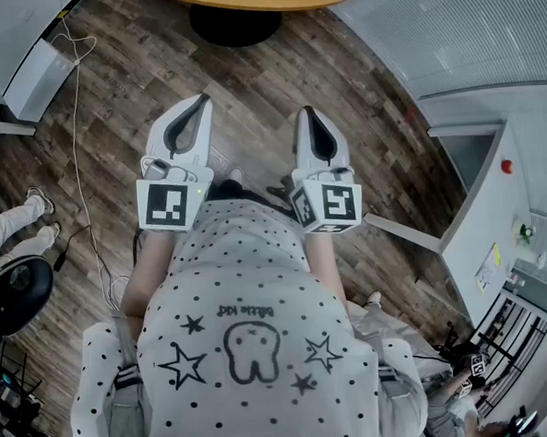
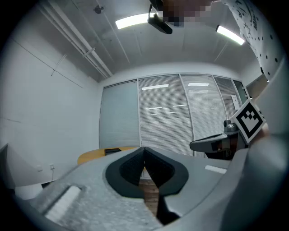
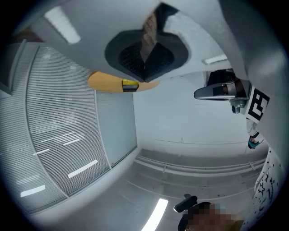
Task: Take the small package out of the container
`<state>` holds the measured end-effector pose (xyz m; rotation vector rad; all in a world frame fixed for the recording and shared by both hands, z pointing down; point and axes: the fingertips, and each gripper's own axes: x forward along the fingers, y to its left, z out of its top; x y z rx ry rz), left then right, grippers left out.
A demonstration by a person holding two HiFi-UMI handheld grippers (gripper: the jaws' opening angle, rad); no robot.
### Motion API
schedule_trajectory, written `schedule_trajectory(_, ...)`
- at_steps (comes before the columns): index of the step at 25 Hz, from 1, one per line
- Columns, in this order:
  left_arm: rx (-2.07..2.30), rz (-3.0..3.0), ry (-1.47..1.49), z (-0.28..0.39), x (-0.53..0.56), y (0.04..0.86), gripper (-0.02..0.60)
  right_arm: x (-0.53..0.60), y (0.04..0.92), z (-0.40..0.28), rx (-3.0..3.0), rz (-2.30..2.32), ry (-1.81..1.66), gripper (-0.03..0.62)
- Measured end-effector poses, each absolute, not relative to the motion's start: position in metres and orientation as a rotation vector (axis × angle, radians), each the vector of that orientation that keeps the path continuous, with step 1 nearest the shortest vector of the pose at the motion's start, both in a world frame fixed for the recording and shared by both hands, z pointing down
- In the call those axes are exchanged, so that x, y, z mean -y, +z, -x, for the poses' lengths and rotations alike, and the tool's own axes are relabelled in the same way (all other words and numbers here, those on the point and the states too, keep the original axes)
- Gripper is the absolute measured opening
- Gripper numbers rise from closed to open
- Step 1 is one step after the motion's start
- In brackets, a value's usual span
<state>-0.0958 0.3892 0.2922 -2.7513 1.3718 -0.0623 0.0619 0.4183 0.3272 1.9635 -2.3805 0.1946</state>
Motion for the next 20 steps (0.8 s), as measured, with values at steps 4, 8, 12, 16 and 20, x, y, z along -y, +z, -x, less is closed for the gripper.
schedule_trajectory(4, -1.383, 2.747, -0.050, 0.099, -0.387, 0.290, 0.011, -0.415, 0.326, -0.057, 2.392, -1.956, 0.184, 0.003)
schedule_trajectory(8, -1.396, 2.749, -0.046, 0.100, -0.384, 0.290, 0.009, -0.413, 0.325, -0.056, 2.395, -1.943, 0.180, 0.003)
schedule_trajectory(12, -1.402, 2.758, -0.047, 0.099, -0.382, 0.290, 0.011, -0.412, 0.323, -0.057, 2.397, -1.936, 0.175, 0.005)
schedule_trajectory(16, -1.403, 2.756, -0.043, 0.096, -0.381, 0.293, 0.011, -0.411, 0.325, -0.061, 2.393, -1.937, 0.175, 0.005)
schedule_trajectory(20, -1.395, 2.754, -0.045, 0.087, -0.381, 0.293, 0.011, -0.410, 0.325, -0.070, 2.393, -1.946, 0.186, 0.005)
